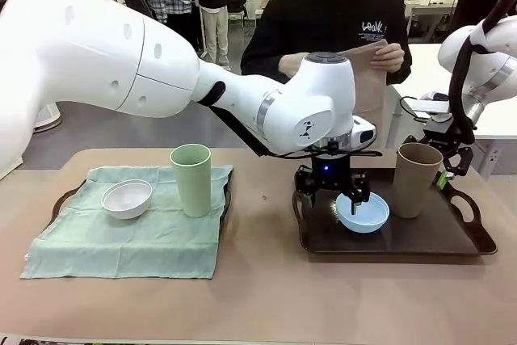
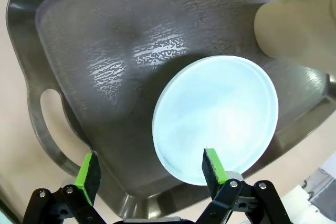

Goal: Set up a tray with a mat and arrange the tableware.
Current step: Pick up the Picnic Bowl and Reusable plastic cup from the Handle tray in front of the human's position and hold them in the air, then place the Picnic Bowl and Reusable plastic cup back onto the Handle tray in front of the human's position.

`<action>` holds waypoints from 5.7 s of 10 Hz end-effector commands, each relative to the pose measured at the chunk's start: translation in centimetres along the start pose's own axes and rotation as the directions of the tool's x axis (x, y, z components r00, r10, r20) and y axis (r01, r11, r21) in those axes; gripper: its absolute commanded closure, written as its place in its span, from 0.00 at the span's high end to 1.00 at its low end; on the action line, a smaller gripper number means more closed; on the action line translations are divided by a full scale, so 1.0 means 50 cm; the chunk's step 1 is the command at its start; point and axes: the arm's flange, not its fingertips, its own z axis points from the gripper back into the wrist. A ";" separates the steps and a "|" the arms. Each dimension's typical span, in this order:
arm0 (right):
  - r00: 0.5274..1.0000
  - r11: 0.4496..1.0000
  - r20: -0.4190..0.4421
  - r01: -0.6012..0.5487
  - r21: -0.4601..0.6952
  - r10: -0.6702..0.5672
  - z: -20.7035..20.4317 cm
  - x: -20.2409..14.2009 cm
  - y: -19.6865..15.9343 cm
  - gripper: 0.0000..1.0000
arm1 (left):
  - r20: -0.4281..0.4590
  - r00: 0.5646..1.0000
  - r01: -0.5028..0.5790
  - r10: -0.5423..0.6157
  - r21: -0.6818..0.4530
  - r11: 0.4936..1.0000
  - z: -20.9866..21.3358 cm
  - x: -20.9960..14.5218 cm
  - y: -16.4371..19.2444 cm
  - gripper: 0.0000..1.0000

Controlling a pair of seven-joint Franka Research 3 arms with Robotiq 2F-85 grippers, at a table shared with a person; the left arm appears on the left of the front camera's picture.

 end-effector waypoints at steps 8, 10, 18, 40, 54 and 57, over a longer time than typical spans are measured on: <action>0.999 1.000 0.039 -0.024 0.018 0.023 -0.063 0.025 -0.008 1.00 | 0.031 0.999 -0.019 0.019 -0.022 1.000 -0.011 0.013 0.007 1.00; 0.998 0.998 0.045 -0.047 0.028 0.046 -0.069 0.029 -0.010 1.00 | 0.039 0.999 -0.021 0.023 -0.037 0.999 -0.018 0.017 0.008 1.00; 0.996 0.995 0.045 -0.084 0.044 0.082 -0.068 0.021 -0.009 0.28 | 0.063 0.998 -0.021 0.025 -0.070 0.997 -0.021 0.022 0.006 0.00; 0.999 0.921 0.047 0.009 -0.390 0.010 0.198 0.214 0.361 0.15 | 0.331 0.941 -0.042 0.068 -0.084 0.996 0.409 -0.008 -0.005 0.00; 0.999 0.921 0.047 0.009 -0.390 0.010 0.198 0.214 0.361 0.15 | 0.331 0.941 -0.042 0.068 -0.084 0.996 0.409 -0.008 -0.005 0.00; 0.999 0.921 0.047 0.009 -0.390 0.010 0.198 0.214 0.361 0.15 | 0.331 0.941 -0.042 0.068 -0.084 0.996 0.409 -0.008 -0.005 0.00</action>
